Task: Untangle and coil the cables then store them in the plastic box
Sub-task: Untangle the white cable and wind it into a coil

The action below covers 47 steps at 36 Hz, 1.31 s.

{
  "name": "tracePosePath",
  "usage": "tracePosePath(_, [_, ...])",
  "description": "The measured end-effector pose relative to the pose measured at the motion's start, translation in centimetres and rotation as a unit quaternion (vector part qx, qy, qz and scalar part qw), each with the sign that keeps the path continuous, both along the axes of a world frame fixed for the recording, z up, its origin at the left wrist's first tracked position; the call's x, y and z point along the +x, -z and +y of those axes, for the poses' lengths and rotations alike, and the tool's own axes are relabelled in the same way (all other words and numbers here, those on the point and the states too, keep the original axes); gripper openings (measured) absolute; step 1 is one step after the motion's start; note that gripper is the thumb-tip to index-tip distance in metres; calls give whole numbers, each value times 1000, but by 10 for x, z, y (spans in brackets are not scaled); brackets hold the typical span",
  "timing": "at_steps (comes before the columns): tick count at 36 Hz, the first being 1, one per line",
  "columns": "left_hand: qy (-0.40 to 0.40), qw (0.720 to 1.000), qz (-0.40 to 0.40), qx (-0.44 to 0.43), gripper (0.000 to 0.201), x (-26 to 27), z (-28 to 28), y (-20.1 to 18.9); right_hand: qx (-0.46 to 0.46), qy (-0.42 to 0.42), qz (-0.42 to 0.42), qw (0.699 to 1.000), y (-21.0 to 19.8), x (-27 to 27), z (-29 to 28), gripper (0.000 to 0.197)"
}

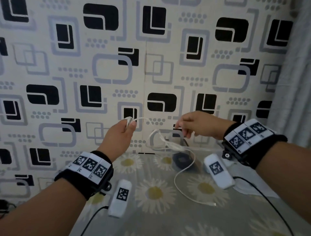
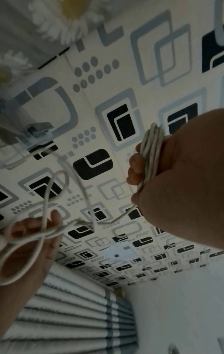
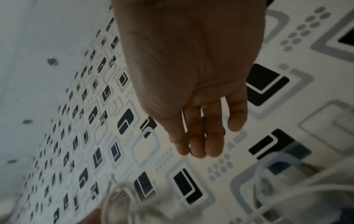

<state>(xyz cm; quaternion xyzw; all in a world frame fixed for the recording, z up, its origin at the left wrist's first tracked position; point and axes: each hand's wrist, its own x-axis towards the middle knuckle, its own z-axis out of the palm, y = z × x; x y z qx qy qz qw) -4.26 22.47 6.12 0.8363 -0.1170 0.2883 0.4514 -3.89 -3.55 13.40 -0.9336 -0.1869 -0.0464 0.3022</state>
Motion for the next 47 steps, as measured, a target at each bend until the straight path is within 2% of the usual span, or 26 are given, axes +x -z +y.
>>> tracePosePath(3, [-11, 1000, -8, 24, 41, -3, -5, -1, 104, -2, -25, 994, 1, -7, 5, 33])
tracePosePath(5, [-19, 999, -9, 29, 45, -3, -7, -1, 155, -5, 10, 988, 2, -13, 10, 50])
tracePosePath(8, [-19, 999, -14, 39, 48, -3, -10, -1, 128, -21, 65, 989, 12, -20, 15, 62])
tracePosePath(11, [-18, 999, -20, 37, 45, -6, -15, -3, 75, -45, 92, 992, 29, -24, 20, 56])
tracePosePath(15, [-18, 999, -30, 20, 42, -11, -20, -8, 144, -83, 183, 969, 46, -32, 28, 58])
tracePosePath(17, [-17, 999, -38, 8, 43, -13, -20, -10, 168, -117, 190, 960, 51, -37, 31, 45])
tracePosePath(20, [-14, 998, -54, -19, 42, -20, -17, -14, 242, -173, 206, 932, 52, -50, 34, 23])
tracePosePath(24, [-13, 992, -109, -53, 42, -34, -12, -26, 319, -272, 216, 882, 44, -70, 39, 21])
tracePosePath(27, [-8, 989, -121, -84, 45, -40, -10, -37, 328, -313, 233, 860, 39, -77, 40, 24])
tracePosePath(28, [-4, 988, -119, -95, 45, -41, -9, -40, 319, -317, 236, 861, 37, -76, 40, 23])
tracePosePath(31, [2, 987, -110, -115, 43, -41, -5, -43, 269, -298, 214, 891, 34, -69, 34, 15])
tracePosePath(33, [8, 987, -97, -127, 41, -40, -1, -42, 255, -291, 222, 895, 33, -63, 25, 14])
tracePosePath(36, [20, 979, -56, -193, 36, -34, 8, -39, 268, -292, 248, 884, 36, -54, 13, 33])
tracePosePath(38, [24, 972, -13, -234, 33, -28, 16, -35, 281, -272, 251, 885, 43, -49, 5, 53])
tracePosePath(39, [23, 970, 7, -242, 33, -25, 19, -32, 286, -253, 242, 892, 47, -47, 2, 56])
tracePosePath(44, [9, 975, 39, -220, 34, -17, 21, -14, 231, -148, 166, 947, 61, -40, -11, 31])
tracePosePath(47, [2, 976, 52, -210, 32, -14, 15, -9, 203, -91, 147, 964, 64, -34, -19, 31])
